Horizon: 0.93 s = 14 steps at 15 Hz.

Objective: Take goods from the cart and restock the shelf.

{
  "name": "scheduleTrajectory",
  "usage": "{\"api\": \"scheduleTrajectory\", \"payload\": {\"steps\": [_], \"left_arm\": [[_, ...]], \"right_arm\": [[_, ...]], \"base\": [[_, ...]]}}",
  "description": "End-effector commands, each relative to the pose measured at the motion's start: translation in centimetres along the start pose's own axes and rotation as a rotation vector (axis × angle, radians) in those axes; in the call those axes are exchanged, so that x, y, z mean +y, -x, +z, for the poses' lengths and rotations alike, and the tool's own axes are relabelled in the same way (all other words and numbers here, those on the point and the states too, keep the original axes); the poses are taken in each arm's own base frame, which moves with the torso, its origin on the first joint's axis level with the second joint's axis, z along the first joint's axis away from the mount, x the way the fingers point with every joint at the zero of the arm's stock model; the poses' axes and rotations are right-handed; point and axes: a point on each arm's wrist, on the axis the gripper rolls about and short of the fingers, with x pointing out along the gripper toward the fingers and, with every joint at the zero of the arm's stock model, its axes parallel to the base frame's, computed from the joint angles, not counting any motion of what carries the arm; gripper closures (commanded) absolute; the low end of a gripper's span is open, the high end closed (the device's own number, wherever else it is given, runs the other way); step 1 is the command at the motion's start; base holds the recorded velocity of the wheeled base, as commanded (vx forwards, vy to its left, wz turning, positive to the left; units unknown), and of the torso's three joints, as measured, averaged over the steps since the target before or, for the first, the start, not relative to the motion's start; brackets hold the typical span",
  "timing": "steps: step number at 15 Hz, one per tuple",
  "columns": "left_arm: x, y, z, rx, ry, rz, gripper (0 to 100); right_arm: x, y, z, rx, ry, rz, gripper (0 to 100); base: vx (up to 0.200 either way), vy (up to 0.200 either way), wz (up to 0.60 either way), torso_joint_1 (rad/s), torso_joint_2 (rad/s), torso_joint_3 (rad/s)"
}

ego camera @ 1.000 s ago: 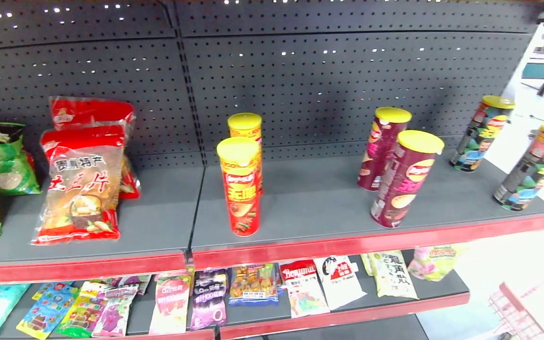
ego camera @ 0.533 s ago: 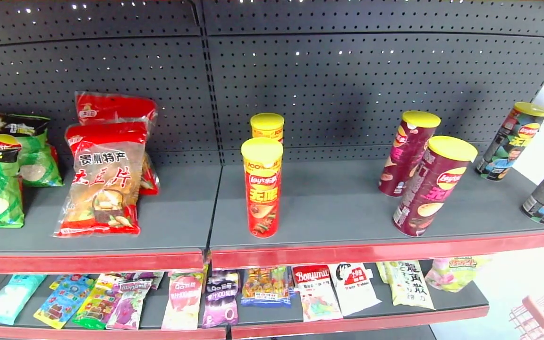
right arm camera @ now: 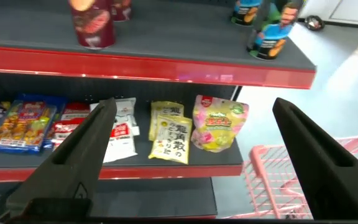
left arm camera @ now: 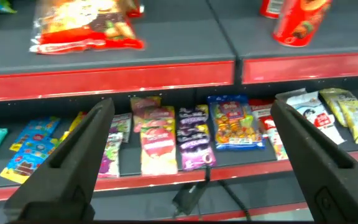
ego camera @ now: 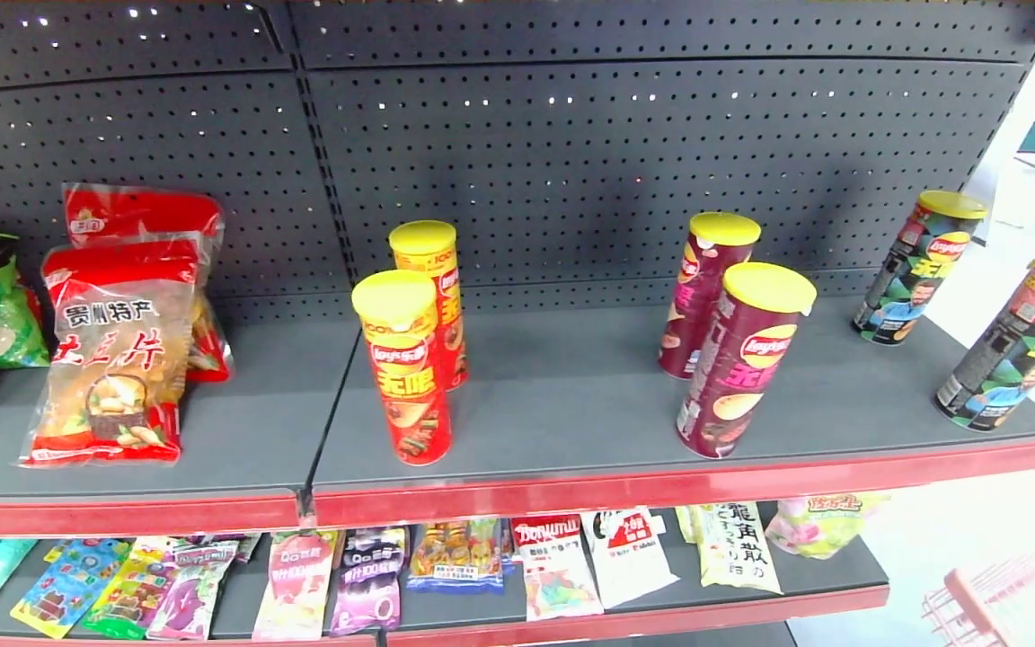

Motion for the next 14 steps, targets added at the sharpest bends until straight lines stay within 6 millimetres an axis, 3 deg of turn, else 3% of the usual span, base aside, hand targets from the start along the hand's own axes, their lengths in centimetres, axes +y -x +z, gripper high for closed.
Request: {"api": "scheduleTrajectory", "payload": {"steps": [1,12,14], "left_arm": [[0.0,-0.03,0.01,0.003,0.0,0.0,0],[0.0,-0.03,0.01,0.003,-0.001,0.0,0],[0.0,-0.03,0.01,0.003,-0.001,0.0,0]], "right_arm": [[0.0,0.0,-0.01,0.0,0.0,0.0,0],[0.0,0.0,-0.01,0.0,0.002,0.0,0],[0.0,0.0,-0.01,0.0,0.002,0.0,0]], "base": [[0.0,-0.2,0.0,0.002,0.0,0.002],[0.0,-0.2,0.0,0.003,0.0,0.001],[0.0,0.0,0.0,0.0,0.0,0.0]]}}
